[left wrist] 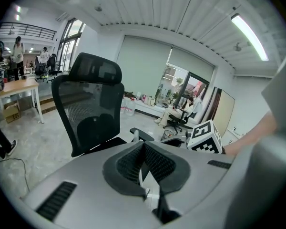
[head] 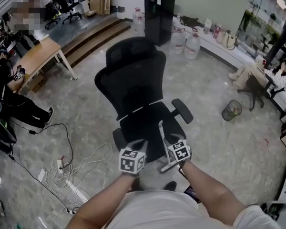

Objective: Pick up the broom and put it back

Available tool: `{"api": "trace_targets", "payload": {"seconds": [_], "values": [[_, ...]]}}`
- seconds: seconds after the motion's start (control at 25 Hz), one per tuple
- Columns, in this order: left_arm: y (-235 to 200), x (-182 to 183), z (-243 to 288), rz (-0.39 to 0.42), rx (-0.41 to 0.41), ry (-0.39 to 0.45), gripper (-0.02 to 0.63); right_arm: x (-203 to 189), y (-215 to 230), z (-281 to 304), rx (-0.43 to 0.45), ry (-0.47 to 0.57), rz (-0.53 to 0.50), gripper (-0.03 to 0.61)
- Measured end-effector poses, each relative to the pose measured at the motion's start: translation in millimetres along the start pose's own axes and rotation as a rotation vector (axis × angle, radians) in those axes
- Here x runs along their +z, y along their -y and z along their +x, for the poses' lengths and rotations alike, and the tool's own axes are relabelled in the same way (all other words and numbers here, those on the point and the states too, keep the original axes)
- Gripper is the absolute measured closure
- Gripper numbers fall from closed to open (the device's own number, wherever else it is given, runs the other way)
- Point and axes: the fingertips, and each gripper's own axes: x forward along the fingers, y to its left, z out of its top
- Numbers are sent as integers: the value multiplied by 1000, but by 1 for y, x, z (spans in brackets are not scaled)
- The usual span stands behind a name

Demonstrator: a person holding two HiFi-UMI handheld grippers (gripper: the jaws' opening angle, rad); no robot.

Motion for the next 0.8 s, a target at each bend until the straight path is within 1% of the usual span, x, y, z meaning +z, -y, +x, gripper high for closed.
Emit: {"api": "trace_targets", "payload": {"seconds": [0.12,0.2,0.28,0.36,0.52,0.64,0.72,0.8], "values": [[4,1,1,8,-15,-5,606,3,-6,-11,19,20,9,449],[8,2,-3,16,-30,-3,606,8,-14,-30,30,49,20,449],[18,2,-9,32,-46,2,606,14,-21,-62,29,90,34,449],[37,4,-13,41,-64,12,606,21,-25,-105,20,144,45,459],[100,13,0,52,-124,14,606,34,-3,-189,-6,244,102,506],[159,20,20,83,-186,14,606,29,24,-240,-18,287,171,551],[201,28,30,106,-235,24,606,25,40,-270,-41,316,200,569],[243,39,39,136,-285,38,606,22,56,-298,-72,347,219,575]]}}
